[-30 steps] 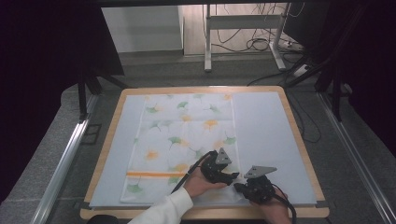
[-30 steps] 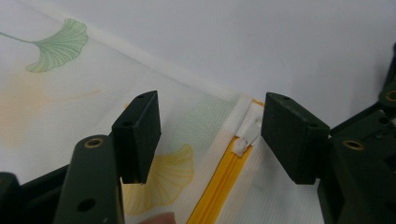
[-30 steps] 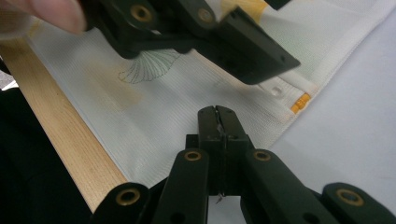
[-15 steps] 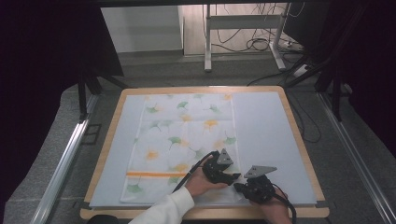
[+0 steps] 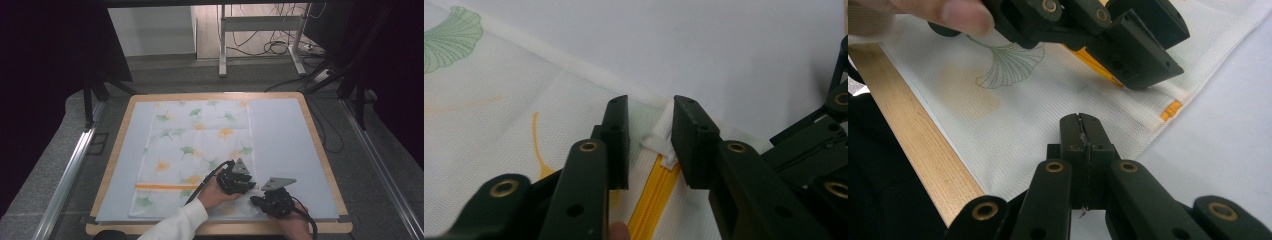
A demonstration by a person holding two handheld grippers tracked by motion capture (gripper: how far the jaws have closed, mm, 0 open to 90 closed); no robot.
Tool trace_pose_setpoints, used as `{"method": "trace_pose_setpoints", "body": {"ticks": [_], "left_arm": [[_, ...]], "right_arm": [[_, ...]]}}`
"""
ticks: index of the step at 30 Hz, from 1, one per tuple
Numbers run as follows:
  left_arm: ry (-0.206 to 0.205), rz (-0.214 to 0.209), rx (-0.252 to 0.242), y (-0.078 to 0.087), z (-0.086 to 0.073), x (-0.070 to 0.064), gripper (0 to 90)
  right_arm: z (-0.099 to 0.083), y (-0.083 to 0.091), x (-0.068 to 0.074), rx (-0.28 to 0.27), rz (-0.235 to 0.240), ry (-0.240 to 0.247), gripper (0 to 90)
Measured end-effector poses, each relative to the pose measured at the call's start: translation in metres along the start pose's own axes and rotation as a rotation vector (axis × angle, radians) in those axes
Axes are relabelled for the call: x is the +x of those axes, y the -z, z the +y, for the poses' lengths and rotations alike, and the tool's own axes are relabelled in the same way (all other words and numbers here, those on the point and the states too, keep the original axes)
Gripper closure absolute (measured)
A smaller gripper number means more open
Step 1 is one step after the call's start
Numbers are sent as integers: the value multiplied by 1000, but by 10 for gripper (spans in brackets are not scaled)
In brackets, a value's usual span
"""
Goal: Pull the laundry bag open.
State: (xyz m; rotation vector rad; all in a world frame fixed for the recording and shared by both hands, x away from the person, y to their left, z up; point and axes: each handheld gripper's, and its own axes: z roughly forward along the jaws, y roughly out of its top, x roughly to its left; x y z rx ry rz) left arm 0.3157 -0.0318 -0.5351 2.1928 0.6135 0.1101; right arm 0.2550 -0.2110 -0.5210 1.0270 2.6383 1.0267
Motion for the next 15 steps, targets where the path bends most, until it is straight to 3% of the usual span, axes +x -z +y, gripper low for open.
{"method": "trace_pose_setpoints", "body": {"ticks": [4,11,15], "left_arm": [[0,-11,9,0,1,-1,759],[1,-13,15,2,0,-3,779],[32,-11,11,2,0,-1,765]], "right_arm": [[0,0,0,-1,-3,2,887],[0,0,0,0,-2,4,887],[0,0,0,-1,-2,7,887]]}}
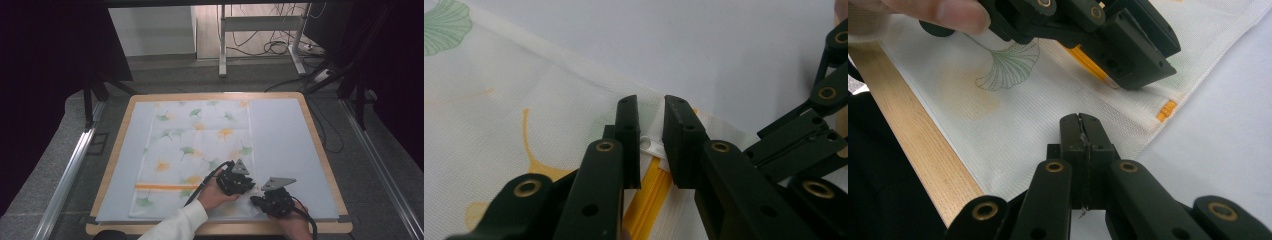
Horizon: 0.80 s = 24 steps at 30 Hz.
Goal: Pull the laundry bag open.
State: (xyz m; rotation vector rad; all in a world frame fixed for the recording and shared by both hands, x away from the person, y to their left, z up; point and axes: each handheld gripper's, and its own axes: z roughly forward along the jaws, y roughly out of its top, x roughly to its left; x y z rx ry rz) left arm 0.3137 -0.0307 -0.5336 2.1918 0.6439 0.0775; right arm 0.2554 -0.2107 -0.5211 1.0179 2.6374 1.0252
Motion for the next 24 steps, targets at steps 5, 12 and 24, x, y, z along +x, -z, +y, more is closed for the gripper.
{"method": "trace_pose_setpoints", "body": {"ticks": [5,12,24], "left_arm": [[11,10,0,1,0,1,705],[22,22,16,2,1,1,640],[-4,4,41,0,5,-7,833]], "right_arm": [[0,0,0,0,1,2,887],[0,0,0,2,1,0,887],[0,0,0,2,2,-1,887]]}}
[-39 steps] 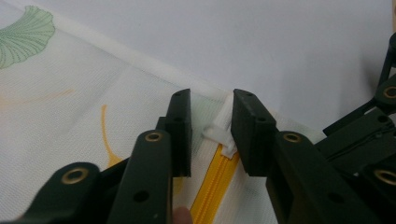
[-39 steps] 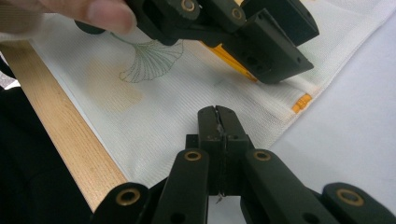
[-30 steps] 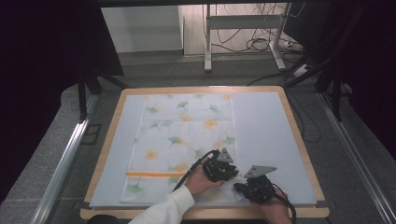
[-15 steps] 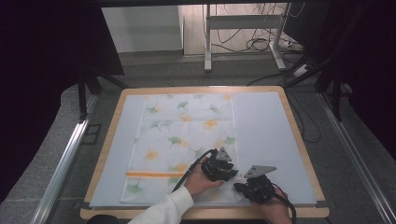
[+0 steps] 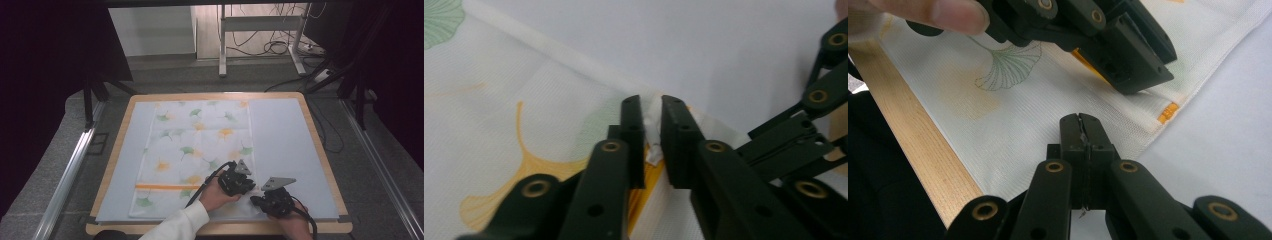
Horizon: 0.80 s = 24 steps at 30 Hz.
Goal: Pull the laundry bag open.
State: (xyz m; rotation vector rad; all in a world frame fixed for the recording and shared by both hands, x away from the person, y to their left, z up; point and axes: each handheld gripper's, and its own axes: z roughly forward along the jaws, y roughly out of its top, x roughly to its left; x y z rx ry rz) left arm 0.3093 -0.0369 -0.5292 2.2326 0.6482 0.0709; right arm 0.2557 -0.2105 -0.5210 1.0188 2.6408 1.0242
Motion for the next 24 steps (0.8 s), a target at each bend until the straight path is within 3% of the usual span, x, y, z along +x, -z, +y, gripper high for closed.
{"method": "trace_pose_setpoints", "body": {"ticks": [10,24], "left_arm": [[-44,23,22,-1,5,-4,841],[-55,14,15,2,1,-2,845]], "right_arm": [[0,0,0,0,0,0,887],[0,0,-1,4,6,-19,889]]}}
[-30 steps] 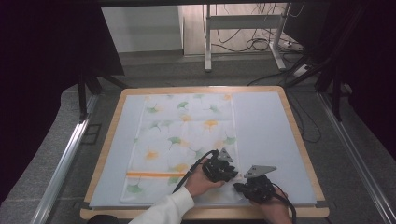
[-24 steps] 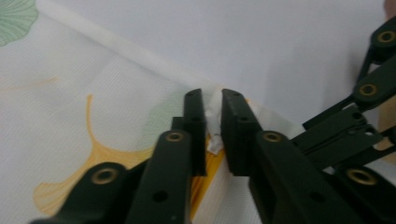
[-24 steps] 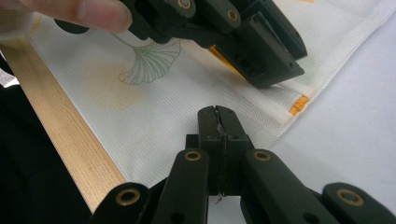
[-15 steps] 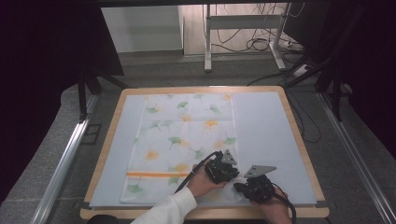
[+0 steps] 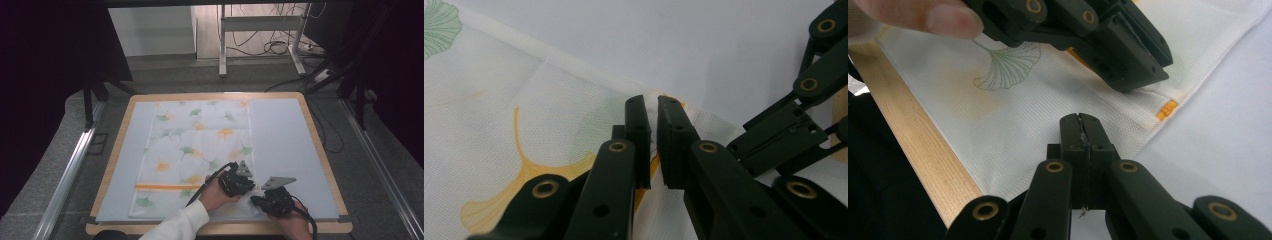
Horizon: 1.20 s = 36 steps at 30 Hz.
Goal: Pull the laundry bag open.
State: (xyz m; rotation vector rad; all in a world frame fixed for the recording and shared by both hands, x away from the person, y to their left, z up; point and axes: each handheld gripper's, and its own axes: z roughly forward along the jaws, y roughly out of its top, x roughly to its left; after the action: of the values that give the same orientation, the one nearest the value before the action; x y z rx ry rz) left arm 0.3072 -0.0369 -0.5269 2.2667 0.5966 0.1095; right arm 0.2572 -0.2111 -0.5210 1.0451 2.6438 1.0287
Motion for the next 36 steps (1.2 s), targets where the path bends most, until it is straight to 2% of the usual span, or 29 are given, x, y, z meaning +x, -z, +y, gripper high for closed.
{"method": "trace_pose_setpoints", "body": {"ticks": [6,8,11,15,16,18,20,24,30,32,34,36], "left_arm": [[14,-14,-3,-2,1,2,844],[34,-35,-1,-4,3,5,813],[42,-55,4,-7,7,7,765],[28,-61,31,-7,10,7,791],[24,-58,32,-7,10,6,830],[19,-47,36,-6,10,4,844],[-4,-29,48,-6,11,2,856],[-44,15,39,-5,11,-3,878],[-45,12,53,-3,11,-4,900],[-60,13,56,-2,10,-3,900],[-49,0,42,-2,8,-1,900],[-7,-15,13,-3,6,-1,900]], "right_arm": [[0,0,-2,2,12,-14,888],[0,0,-2,2,13,-14,889],[0,0,-2,2,10,-10,889],[0,0,-1,3,7,-9,888],[0,0,-1,3,8,-9,888],[0,0,-1,3,6,-8,889],[0,0,-1,3,4,-7,888],[0,0,-2,3,10,-7,888],[0,0,-2,3,9,-6,889],[0,0,-2,3,10,-7,889],[0,0,-2,2,10,-9,888],[0,0,-2,2,7,-9,888]]}}
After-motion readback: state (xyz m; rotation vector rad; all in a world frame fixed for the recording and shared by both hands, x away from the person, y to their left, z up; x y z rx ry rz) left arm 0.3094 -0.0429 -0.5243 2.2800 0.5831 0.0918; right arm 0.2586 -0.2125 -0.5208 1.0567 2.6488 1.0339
